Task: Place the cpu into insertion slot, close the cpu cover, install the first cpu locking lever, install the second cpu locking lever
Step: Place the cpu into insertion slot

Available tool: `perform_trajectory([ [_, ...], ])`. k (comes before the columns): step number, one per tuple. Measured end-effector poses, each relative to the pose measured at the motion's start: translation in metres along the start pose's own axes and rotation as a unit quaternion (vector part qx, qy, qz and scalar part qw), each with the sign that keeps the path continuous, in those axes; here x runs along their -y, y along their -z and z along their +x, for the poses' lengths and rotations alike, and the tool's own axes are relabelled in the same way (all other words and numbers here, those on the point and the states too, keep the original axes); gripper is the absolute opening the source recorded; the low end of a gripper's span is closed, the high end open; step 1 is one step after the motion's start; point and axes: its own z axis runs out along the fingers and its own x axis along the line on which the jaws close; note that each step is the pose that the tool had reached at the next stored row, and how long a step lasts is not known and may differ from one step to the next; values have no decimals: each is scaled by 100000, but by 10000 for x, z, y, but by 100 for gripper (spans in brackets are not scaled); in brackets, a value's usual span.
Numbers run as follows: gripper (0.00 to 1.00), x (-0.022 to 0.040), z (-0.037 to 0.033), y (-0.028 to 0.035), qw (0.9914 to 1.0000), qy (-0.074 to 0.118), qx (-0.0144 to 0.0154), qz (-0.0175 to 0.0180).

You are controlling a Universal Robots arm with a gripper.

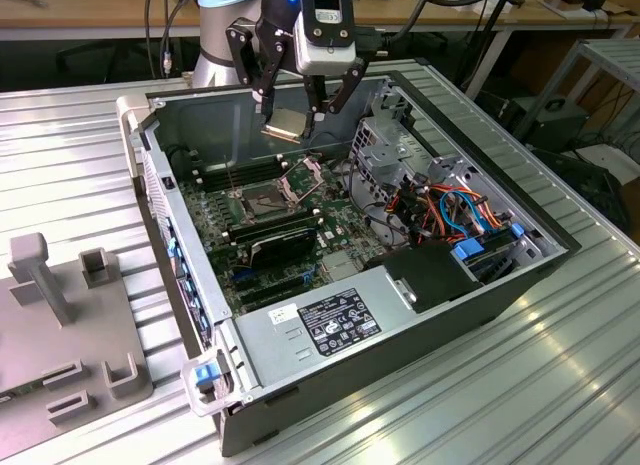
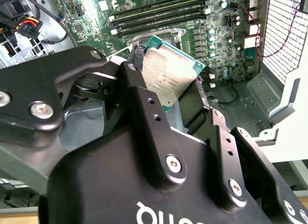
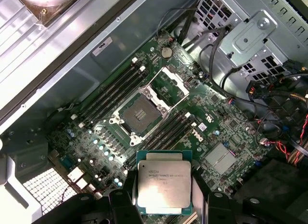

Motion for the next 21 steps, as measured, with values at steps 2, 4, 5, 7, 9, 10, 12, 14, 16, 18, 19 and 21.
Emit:
perform_trajectory([
  [2,55,0,0,0,100000,-29,4,-4],
  [4,55,0,0,-1,99997,-734,35,10],
  [5,55,0,0,-2,99978,-2084,96,43],
  [7,55,0,0,-4,99905,-4344,197,101],
  [9,55,0,0,-5,99853,-5413,245,122],
  [10,55,0,0,-5,99805,-6237,285,147],
  [12,55,0,0,-6,99730,-7333,336,171],
  [14,55,0,0,-6,99650,-8351,381,197],
  [16,55,0,0,-6,99543,-9532,436,222],
  [18,55,0,0,-7,99388,-11033,504,258],
  [19,55,0,0,-7,99284,-11927,545,280],
  [21,55,0,0,-7,99140,-13073,595,308],
])
